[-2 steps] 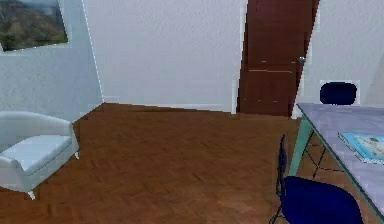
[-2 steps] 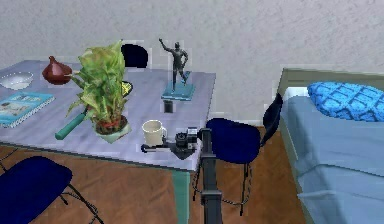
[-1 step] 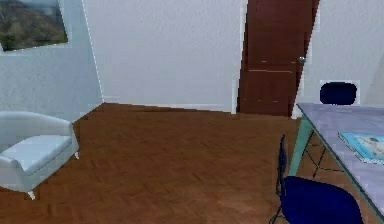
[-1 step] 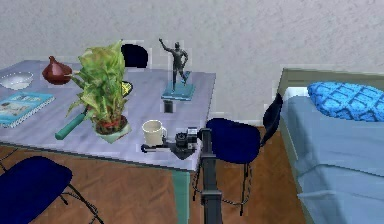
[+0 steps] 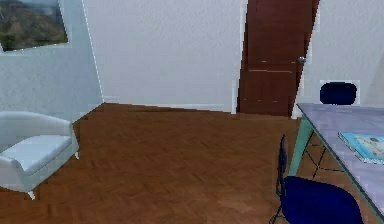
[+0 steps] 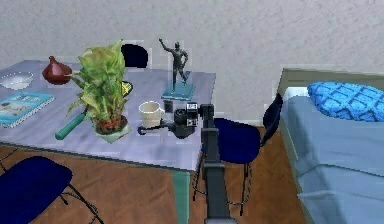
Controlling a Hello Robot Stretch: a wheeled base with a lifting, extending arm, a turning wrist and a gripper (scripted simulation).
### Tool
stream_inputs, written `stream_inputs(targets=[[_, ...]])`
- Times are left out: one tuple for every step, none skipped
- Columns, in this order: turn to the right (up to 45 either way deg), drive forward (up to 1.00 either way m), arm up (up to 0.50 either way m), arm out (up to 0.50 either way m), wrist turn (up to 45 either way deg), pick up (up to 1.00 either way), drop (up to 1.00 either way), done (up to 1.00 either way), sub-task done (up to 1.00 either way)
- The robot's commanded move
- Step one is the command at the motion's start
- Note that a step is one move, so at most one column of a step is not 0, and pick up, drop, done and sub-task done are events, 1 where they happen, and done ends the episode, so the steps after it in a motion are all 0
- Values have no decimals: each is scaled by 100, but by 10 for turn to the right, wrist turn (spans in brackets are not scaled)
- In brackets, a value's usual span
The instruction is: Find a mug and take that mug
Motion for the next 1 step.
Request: stream_inputs(targets=[[0, 0, 0, 0, 0, 0, 0, 100, 0]])
